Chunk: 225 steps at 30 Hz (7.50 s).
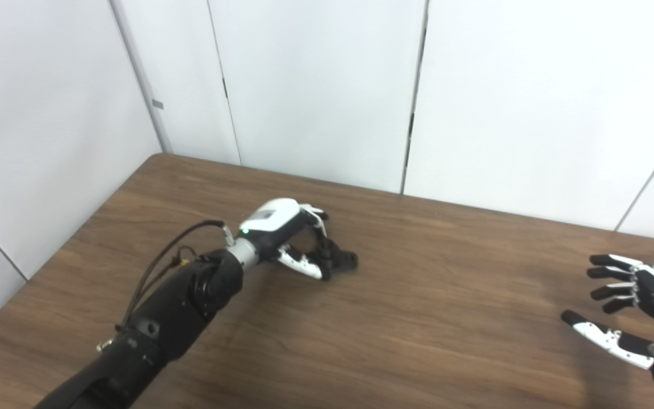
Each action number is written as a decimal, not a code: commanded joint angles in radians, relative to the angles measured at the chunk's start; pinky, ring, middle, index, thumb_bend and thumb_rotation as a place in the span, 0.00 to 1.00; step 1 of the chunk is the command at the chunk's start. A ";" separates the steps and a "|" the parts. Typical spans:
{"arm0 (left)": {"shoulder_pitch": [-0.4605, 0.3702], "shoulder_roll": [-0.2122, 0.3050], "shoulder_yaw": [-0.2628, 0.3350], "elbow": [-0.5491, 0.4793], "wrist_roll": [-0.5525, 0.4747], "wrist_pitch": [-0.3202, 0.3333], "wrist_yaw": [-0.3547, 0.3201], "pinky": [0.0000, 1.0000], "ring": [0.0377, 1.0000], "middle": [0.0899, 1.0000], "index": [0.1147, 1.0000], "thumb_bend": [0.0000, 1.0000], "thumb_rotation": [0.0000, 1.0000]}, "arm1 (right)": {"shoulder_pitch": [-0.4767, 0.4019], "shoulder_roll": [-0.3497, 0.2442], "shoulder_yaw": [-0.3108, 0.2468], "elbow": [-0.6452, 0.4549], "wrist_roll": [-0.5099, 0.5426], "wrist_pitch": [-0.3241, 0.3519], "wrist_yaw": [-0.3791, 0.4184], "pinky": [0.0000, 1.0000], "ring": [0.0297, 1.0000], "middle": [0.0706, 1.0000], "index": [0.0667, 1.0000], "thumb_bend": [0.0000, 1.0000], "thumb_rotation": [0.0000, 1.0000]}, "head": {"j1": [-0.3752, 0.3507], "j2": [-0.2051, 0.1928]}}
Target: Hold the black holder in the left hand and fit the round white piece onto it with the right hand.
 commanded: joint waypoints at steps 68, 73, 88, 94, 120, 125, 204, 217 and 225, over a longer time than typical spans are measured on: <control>-0.065 -0.086 -0.295 0.264 0.234 -0.310 0.136 0.72 0.81 0.76 0.42 0.52 0.06 | -0.343 -0.284 0.086 -0.139 -0.469 0.339 0.348 0.66 0.81 0.85 0.80 0.70 0.34 | -0.905 -0.102; -0.072 -0.082 -0.302 0.288 0.250 -0.326 0.160 0.71 0.80 0.75 0.42 0.52 0.06 | -0.380 -0.356 0.122 -0.139 -0.584 0.417 0.488 0.78 0.92 0.94 0.85 0.79 0.33 | -0.961 -0.120; -0.085 -0.060 -0.330 0.350 0.243 -0.365 0.208 0.71 0.81 0.77 0.42 0.52 0.06 | -0.450 -0.417 0.164 -0.054 -0.896 0.496 0.783 1.00 1.00 1.00 0.93 1.00 0.44 | -1.020 -0.141; -0.093 -0.052 -0.347 0.361 0.232 -0.366 0.217 0.71 0.81 0.77 0.42 0.52 0.06 | -0.438 -0.424 0.149 -0.005 -0.893 0.489 0.767 1.00 1.00 1.00 0.93 1.00 0.45 | -1.022 -0.140; -0.083 -0.038 -0.365 0.325 0.197 -0.350 0.207 0.73 0.82 0.78 0.42 0.52 0.06 | -0.448 -0.410 0.162 0.282 -0.649 0.404 0.443 0.93 1.00 0.99 0.85 0.99 0.44 | -0.988 -0.136; -0.078 -0.035 -0.352 0.301 0.201 -0.337 0.180 0.74 0.82 0.78 0.42 0.52 0.06 | -0.461 -0.403 0.184 0.312 -0.639 0.414 0.424 0.93 1.00 0.99 0.85 0.99 0.44 | -0.985 -0.134; -0.033 -0.148 -0.322 0.223 0.246 -0.236 0.120 0.76 0.86 0.80 0.42 0.52 0.06 | -0.420 -0.278 0.278 -0.103 -0.352 0.223 0.455 0.70 0.80 0.73 0.44 0.52 0.14 | -0.356 0.028; -0.047 -0.191 -0.333 0.235 0.255 -0.189 0.112 0.78 0.88 0.83 0.42 0.52 0.07 | -0.451 -0.220 0.306 -0.062 -0.309 0.144 0.459 0.69 0.80 0.74 0.44 0.52 0.14 | -0.219 0.042; -0.058 -0.207 -0.346 0.240 0.278 -0.174 0.113 0.76 0.87 0.82 0.42 0.52 0.07 | -0.466 -0.200 0.316 -0.042 -0.301 0.117 0.461 0.69 0.80 0.74 0.44 0.52 0.14 | -0.205 0.056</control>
